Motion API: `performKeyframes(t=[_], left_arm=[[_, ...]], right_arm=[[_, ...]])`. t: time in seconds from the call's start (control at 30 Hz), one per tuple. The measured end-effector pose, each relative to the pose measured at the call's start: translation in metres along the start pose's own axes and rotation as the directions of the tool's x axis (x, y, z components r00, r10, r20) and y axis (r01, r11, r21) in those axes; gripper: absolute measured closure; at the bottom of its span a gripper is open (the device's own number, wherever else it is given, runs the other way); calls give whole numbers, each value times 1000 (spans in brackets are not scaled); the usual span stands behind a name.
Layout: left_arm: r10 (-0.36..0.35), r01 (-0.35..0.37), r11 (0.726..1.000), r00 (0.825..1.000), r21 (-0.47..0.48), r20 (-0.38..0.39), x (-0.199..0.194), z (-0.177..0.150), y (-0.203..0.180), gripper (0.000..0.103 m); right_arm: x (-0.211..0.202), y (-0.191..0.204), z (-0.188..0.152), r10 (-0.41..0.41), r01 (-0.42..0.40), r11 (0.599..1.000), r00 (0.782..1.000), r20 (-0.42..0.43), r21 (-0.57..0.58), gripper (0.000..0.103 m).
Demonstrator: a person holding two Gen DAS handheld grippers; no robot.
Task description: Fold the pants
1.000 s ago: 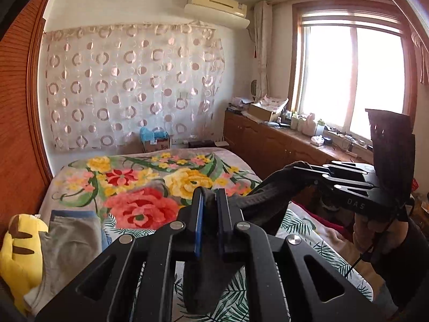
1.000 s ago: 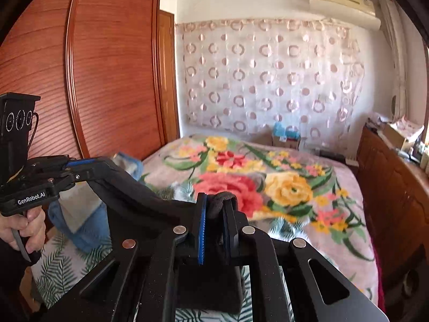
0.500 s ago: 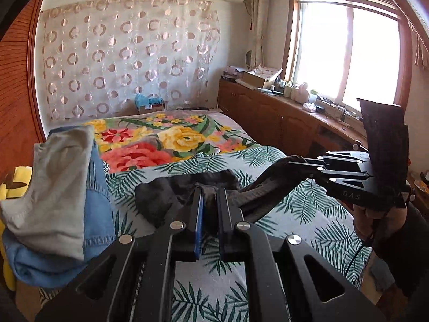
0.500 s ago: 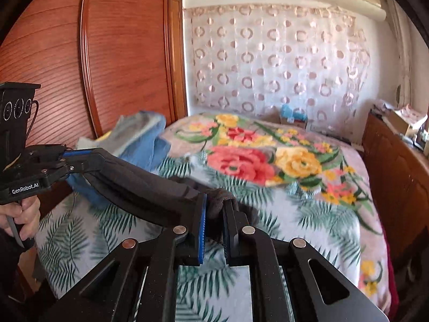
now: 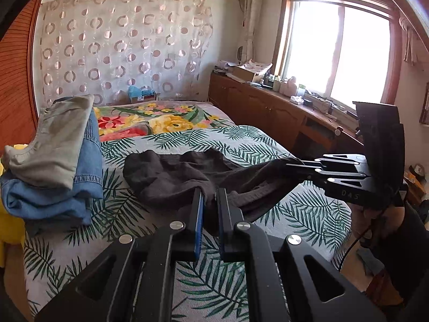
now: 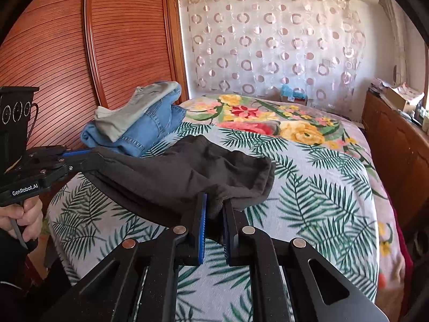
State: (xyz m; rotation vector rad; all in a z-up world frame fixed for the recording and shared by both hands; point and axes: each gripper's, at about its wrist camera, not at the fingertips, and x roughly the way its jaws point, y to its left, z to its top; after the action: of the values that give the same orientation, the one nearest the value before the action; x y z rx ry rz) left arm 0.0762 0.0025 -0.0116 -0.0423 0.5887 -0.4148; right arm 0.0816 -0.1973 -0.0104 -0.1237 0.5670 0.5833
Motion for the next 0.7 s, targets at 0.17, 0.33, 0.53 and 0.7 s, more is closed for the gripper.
performKeyframes(t=[0.17, 0.33, 0.53, 0.7], left_arm=[[-5, 4, 1000, 1000, -15, -28, -6, -24, -4, 93], [11, -13, 1000, 998, -26, -67, -2, -43, -4, 93], [12, -19, 999, 990, -47, -140, 12, -68, -1, 92], [21, -33, 997, 985, -65, -174, 18, -84, 0, 91]], right_arm=[[-16, 6, -23, 16, -15, 1000, 1000, -13, 22, 93], [-20, 13, -42, 27, -25, 999, 999, -39, 33, 93], [-12, 14, -56, 30, -26, 998, 995, -90, 54, 93], [-8, 10, -65, 44, -34, 996, 991, -122, 83, 93]])
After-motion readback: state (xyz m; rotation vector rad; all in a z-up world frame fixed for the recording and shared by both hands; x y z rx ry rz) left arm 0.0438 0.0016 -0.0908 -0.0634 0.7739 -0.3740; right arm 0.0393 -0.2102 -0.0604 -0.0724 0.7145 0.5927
